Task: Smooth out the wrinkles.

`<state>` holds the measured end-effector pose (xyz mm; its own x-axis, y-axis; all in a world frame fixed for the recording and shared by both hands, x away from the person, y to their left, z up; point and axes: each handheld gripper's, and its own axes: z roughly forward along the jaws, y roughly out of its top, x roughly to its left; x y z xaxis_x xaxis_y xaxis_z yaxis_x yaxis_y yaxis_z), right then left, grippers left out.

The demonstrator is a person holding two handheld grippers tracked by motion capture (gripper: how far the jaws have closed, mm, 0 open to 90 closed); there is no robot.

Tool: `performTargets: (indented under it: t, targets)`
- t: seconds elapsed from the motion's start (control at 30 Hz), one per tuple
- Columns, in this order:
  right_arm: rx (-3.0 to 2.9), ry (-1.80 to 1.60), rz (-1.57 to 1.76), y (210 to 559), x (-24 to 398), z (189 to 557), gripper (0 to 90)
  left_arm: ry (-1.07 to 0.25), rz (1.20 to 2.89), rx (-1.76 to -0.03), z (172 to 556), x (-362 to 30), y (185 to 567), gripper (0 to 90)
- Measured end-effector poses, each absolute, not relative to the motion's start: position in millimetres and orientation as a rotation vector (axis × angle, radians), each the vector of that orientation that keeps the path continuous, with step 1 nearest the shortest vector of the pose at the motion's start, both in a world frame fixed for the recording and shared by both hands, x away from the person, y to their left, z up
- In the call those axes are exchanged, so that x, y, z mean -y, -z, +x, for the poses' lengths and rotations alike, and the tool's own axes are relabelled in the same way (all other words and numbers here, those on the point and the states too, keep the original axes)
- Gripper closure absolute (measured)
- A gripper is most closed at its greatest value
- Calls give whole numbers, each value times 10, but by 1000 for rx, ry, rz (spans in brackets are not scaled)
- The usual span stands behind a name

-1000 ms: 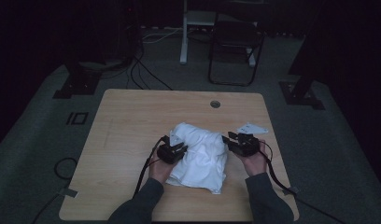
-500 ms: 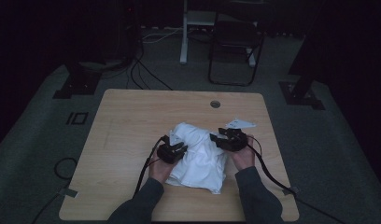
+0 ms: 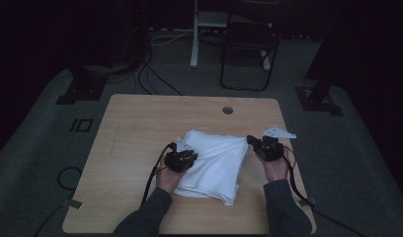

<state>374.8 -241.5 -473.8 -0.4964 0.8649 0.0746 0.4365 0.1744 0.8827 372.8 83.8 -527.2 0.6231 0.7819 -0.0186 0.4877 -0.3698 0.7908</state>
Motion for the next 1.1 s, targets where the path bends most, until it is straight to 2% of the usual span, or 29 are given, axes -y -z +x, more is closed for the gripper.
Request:
performTargets:
  t: [0.07, 0.1, 0.2, 0.37, 0.53, 0.6, 0.67, 0.7, 0.73, 1.0, 1.07, 1.1]
  targets:
    - [-1992, -1202, 1251, 4776, 2453, 3719, 871, -467, 2041, -996, 3726, -838, 5270, 736]
    - [-2000, -1224, 1261, 4794, 2470, 3698, 801, -467, 2041, -997, 3726, -839, 5270, 735]
    - [-2030, -1282, 1240, 4829, 2441, 3554, 696, -467, 2039, -1000, 3726, -834, 5270, 735]
    - [-2129, -1305, 1154, 4938, 2167, 3285, 515, -494, 2040, -1005, 3701, -817, 5270, 735]
    - [-2253, -1262, 1179, 5191, 1858, 3164, 431, -506, 2033, -1018, 3681, -807, 5272, 734]
    - [-2304, -1217, 1177, 5314, 1765, 3156, 476, -514, 2032, -1020, 3672, -799, 5272, 734]
    - [-2356, -1191, 1170, 5397, 1728, 3161, 749, -518, 2035, -1018, 3663, -799, 5271, 734]
    - [-2369, -1194, 1167, 5414, 1731, 3156, 841, -519, 2037, -1017, 3658, -801, 5270, 734]
    - [-2369, -1182, 1165, 5412, 1748, 3141, 884, -518, 2036, -1018, 3655, -805, 5270, 734]
    - [-2310, -1127, 1177, 5304, 2124, 2954, 890, -507, 2015, -1030, 3593, -824, 5255, 731]
    - [-2305, -1131, 1187, 5302, 2173, 2913, 835, -498, 2006, -1034, 3555, -837, 5231, 724]
    - [-2290, -1130, 1187, 5290, 2179, 2892, 760, -489, 1998, -1033, 3541, -853, 5215, 716]
